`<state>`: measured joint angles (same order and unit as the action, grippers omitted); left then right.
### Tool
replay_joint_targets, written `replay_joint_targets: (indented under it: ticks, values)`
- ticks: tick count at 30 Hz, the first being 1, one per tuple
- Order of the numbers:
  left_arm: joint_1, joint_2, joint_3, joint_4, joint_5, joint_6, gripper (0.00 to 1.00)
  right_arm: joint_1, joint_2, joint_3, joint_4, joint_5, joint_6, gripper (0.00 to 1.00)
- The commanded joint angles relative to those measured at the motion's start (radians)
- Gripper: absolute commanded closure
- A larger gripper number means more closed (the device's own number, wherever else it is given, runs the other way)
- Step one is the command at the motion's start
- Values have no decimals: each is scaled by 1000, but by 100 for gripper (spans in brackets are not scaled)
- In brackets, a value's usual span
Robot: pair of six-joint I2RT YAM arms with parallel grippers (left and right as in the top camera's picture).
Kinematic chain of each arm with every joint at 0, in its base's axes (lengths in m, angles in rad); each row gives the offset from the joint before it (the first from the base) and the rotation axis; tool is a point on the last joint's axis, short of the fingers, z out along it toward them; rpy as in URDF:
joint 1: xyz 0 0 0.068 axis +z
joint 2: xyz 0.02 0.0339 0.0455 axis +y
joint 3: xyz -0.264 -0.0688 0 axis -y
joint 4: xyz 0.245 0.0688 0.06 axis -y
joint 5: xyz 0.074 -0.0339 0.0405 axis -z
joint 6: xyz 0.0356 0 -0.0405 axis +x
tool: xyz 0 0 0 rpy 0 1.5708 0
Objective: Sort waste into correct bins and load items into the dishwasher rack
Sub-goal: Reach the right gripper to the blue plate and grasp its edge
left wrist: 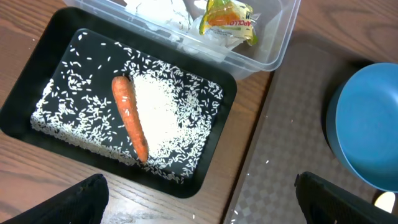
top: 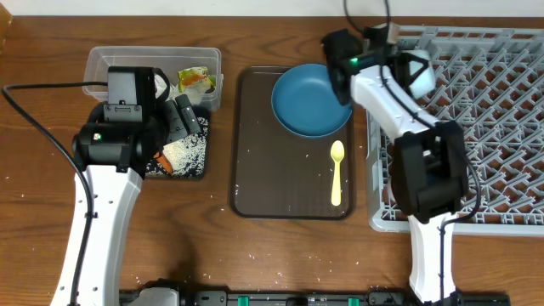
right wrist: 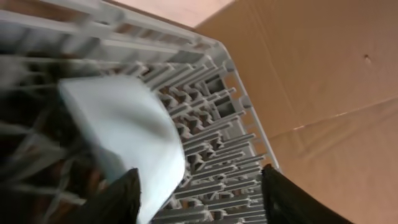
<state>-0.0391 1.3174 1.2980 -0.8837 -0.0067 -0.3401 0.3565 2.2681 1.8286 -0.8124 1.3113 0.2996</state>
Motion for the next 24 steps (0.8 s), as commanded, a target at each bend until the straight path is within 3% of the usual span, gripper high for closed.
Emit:
replay_joint_targets:
  ticks: [1,8,15,18,24]
  values:
    - [4,5,-6,-2,-5,5,2,34,0,3,9,2,-3,33]
    - [4,5,-6,-2,-5,5,2,58,-81,9,24,-256,-23,20]
    - [4,5,-6,-2,-5,5,2,55,-227,10,31,-998,-121,13]
    - [4,5,-6,-2,-5,5,2,55,-241,9,25,-1235,-106,30]
    - [4,5,-6,-2,-5,5,2,64,-201,2,-63,-1283,91,40]
